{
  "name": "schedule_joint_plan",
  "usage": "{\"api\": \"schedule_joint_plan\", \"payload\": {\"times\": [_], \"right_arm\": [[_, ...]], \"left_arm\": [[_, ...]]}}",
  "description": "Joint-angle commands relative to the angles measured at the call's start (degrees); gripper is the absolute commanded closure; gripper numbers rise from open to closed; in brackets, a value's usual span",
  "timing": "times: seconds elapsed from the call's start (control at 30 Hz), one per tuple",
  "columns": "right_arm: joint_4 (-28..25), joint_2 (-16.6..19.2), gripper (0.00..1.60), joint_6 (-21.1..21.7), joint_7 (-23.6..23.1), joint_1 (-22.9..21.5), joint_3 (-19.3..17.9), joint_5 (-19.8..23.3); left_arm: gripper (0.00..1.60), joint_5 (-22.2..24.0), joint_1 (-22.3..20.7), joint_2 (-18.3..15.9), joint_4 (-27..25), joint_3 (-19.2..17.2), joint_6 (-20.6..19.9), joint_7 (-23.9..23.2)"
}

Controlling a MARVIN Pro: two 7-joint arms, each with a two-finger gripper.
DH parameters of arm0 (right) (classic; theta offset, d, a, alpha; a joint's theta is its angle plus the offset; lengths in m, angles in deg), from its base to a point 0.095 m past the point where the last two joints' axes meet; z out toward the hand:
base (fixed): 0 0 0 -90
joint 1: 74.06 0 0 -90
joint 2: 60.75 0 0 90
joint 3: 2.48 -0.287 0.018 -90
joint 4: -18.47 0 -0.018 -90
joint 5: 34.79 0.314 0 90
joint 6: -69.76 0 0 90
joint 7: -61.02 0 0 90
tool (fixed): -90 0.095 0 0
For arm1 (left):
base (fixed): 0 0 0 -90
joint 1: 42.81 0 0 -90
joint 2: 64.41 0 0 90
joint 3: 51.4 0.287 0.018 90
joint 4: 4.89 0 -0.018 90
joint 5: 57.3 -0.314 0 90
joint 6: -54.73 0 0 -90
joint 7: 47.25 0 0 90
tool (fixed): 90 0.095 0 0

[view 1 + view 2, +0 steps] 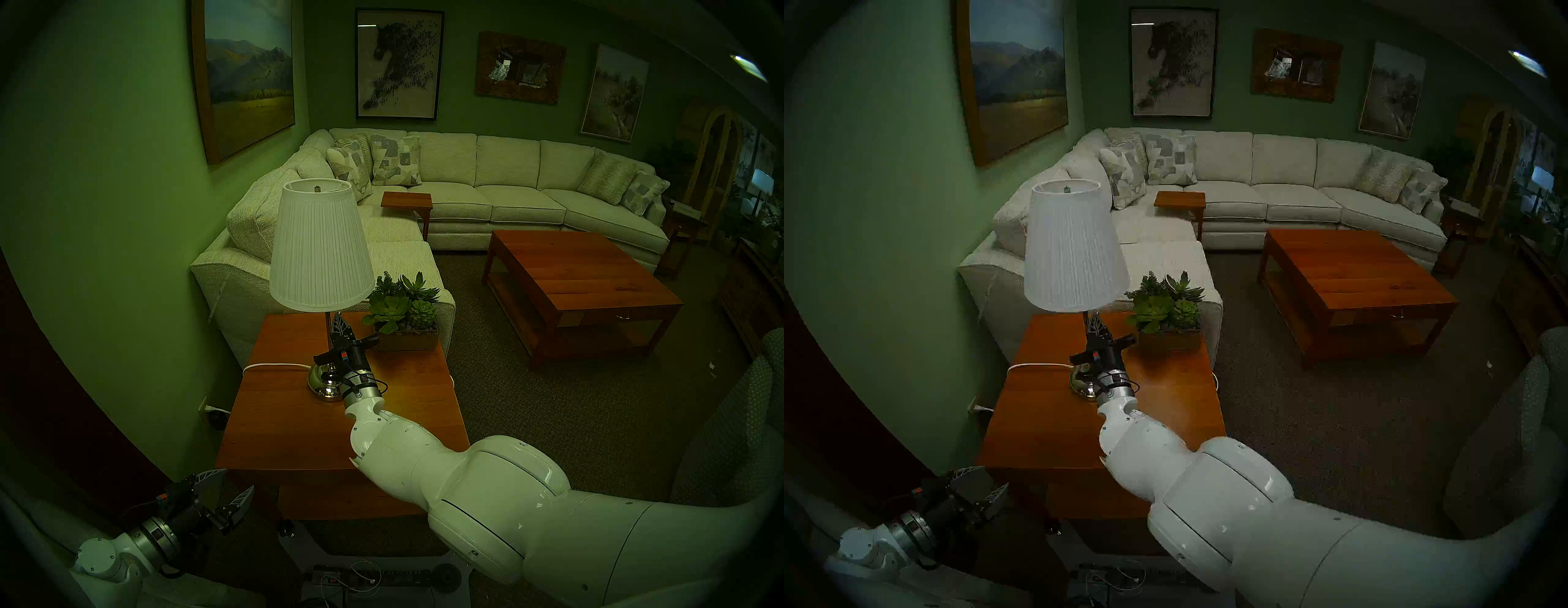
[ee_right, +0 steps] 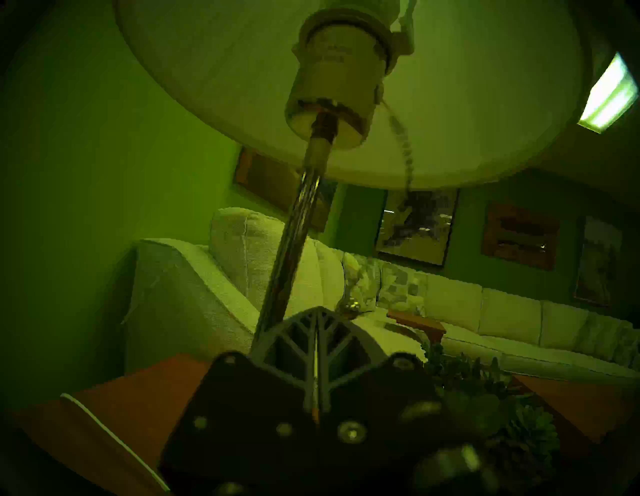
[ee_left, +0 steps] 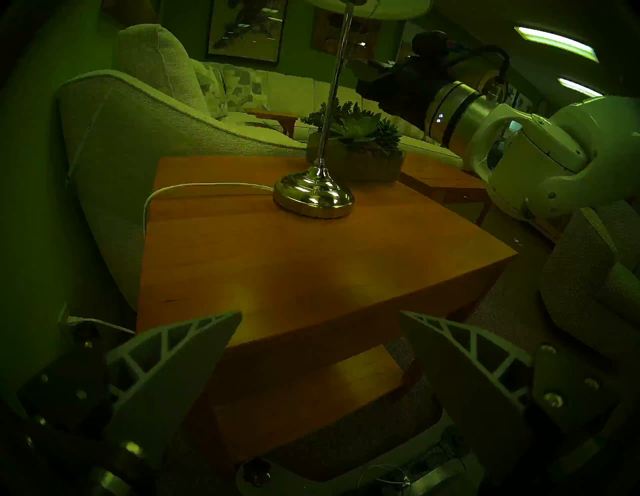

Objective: Pull on string to turn off lamp

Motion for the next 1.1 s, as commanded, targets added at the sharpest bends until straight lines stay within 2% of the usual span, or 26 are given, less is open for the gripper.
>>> {"api": "schedule_joint_plan", "payload": {"times": [0.0, 0.13, 0.17, 0.2, 0.23, 0.27, 0.3, 0.57, 0.93, 1.07], "right_arm": [[-0.62, -0.07, 1.6, -0.73, -1.77, -0.31, -0.25, 0.21], [-1.14, -0.28, 1.6, -1.49, -2.55, -0.39, -0.56, 0.54], [-1.27, -0.29, 1.06, -2.07, -2.79, -0.37, -0.46, 0.39], [-1.33, -0.32, 0.67, -2.52, -2.91, -0.34, -0.33, 0.23], [-1.39, -0.26, 0.57, -3.27, -3.18, -0.35, -0.3, 0.14], [-1.44, -0.27, 0.11, -3.9, -3.24, -0.25, -0.23, 0.02], [-1.45, -0.15, 0.0, -4.77, -3.44, -0.21, -0.17, -0.12], [-1.88, 0.73, 0.0, -5.9, -5.0, 0.69, 0.28, -1.31], [-2.52, 4.76, 0.0, -5.9, -7.14, 4.99, -1.32, -0.66], [-4.55, 6.49, 0.0, -5.9, -7.4, 6.81, -1.25, -1.13]], "left_arm": [[0.0, 0.18, -0.25, -0.14, -0.88, -0.32, 0.29, -0.09], [0.0, 0.19, -0.22, -0.13, -0.92, -0.34, 0.3, -0.1], [0.0, 0.19, -0.21, -0.13, -0.94, -0.35, 0.3, -0.1], [0.0, 0.2, -0.2, -0.13, -0.95, -0.36, 0.31, -0.1], [0.0, 0.2, -0.19, -0.12, -0.97, -0.36, 0.31, -0.1], [0.0, 0.21, -0.18, -0.12, -0.98, -0.37, 0.31, -0.1], [0.0, 0.21, -0.18, -0.12, -0.99, -0.37, 0.32, -0.1], [0.0, 0.22, -0.15, -0.12, -1.03, -0.39, 0.32, -0.1], [0.0, 0.2, -0.2, -0.13, -0.95, -0.35, 0.3, -0.09], [0.0, 0.19, -0.23, -0.13, -0.9, -0.33, 0.3, -0.09]]}}
